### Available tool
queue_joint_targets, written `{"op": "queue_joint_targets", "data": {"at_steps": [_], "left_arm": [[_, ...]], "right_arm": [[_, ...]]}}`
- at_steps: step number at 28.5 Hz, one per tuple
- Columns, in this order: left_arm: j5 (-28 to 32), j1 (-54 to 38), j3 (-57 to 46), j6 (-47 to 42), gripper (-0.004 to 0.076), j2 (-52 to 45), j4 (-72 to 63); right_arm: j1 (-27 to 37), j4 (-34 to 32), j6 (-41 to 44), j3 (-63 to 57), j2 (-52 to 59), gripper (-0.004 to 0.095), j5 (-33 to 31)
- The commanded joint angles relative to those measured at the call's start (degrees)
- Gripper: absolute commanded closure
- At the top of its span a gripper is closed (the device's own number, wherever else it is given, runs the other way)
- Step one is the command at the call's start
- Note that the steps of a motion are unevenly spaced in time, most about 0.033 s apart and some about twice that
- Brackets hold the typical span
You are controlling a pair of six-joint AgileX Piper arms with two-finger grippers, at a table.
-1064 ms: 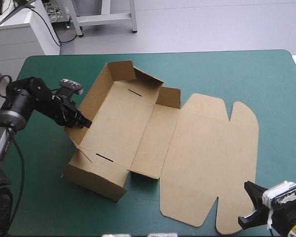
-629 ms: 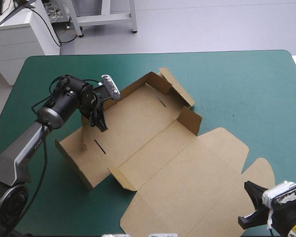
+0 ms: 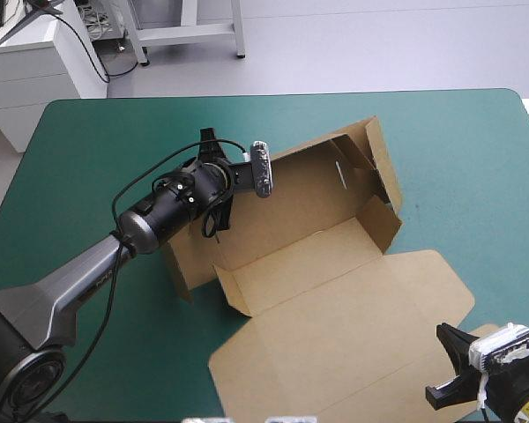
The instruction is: Fold the box
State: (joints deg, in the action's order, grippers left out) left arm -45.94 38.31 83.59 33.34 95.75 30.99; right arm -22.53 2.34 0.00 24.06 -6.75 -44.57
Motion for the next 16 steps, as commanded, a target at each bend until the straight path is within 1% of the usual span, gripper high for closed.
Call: {"op": "queue_joint_targets", "data": {"at_steps": [1,3,6,8,11,13,16], "left_arm": [[6.93,0.54,0.72,-5.04,0.0732,-2.24,12.72],[7.33,0.63,0.23,-9.98,0.0732,-2.24,17.41],[5.78,1.4,0.23,-13.71,0.0733,-2.24,17.22],[5.11,2.38,0.12,-14.19,0.0733,-2.24,17.22],[6.1,4.56,-1.51,-15.67,0.0733,-2.77,19.09],[6.73,6.1,-3.92,-18.37,0.0733,-3.38,23.29],[6.86,8.42,-8.97,-26.73,0.0733,-4.67,32.74]], "right_arm": [[0.48,0.28,-0.3,1.32,-0.89,0.0927,4.68],[0.48,0.28,-0.3,1.32,-0.89,0.0927,4.71],[0.48,0.28,-0.3,1.32,-0.89,0.0927,4.71],[0.48,0.28,-0.3,1.18,-0.89,0.0927,4.95],[0.48,0.28,-0.3,1.18,-0.89,0.0927,4.95],[0.48,0.28,-0.3,1.18,-0.89,0.0927,5.03],[0.48,0.28,-0.3,1.18,-0.89,0.0927,5.03]]}}
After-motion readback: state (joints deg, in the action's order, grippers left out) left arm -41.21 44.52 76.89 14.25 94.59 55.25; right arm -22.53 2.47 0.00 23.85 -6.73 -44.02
